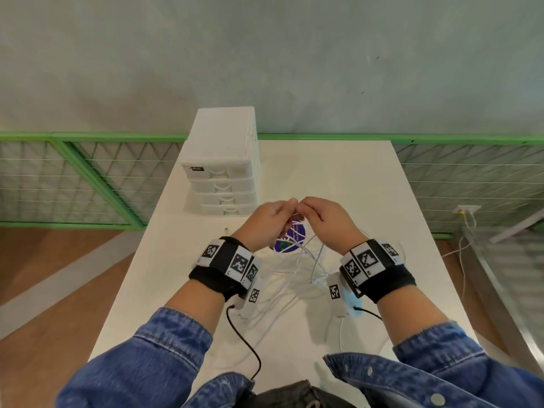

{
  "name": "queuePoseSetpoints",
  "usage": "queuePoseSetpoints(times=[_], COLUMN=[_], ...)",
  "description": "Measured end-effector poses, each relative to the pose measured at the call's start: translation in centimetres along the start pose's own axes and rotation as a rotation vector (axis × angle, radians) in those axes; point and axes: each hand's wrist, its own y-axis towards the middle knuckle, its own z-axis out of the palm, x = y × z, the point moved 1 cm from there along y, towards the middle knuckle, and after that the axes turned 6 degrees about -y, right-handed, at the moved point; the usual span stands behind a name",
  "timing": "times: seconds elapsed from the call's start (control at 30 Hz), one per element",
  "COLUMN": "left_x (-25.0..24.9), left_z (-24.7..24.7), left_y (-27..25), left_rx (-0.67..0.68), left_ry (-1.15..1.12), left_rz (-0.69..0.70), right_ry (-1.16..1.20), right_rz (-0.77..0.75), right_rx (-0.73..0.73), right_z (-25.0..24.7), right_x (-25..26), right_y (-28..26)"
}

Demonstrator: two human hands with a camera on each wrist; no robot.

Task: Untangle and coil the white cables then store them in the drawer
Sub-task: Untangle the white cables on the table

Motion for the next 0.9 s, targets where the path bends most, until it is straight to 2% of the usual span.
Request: queuePoseSetpoints(times=[0.13, 0.23, 0.37, 0.47, 0.8, 0.9], left_x=[-0.7, -2.4, -5.0, -6.4, -9.2, -9.1], left_z=[0.3, 0.2, -0.8, -1.4, -3.3, -3.5], left_y=[0.0, 0.0, 0.1, -0.1, -1.4, -1.6], left_rx=[0.034, 0.015, -0.041, -0.083, -0.256, -0.265], left_ry=[-0.046, -0.304, -0.555, -0.655, -0.787, -0.744], left_rz=[-0.047, -0.039, 0.039, 0.101, 0.211, 0.223], right_ry=[0.160, 0.251, 0.199, 0.158, -0.067, -0.184], right_rz=[-0.019, -0.041, -0.021, 0.032, 0.063, 0.164], right_rx=[-0.049, -0.085, -0.052, -0.042, -0.024, 0.017], right_z=[-2.2, -2.6, 0.0, 1.8, 3.0, 2.9], right_x=[0.0, 0.0, -0.2, -1.3, -6.6, -8.5], right_y=[0.9, 1.1, 0.3, -0.4, -1.4, -2.2])
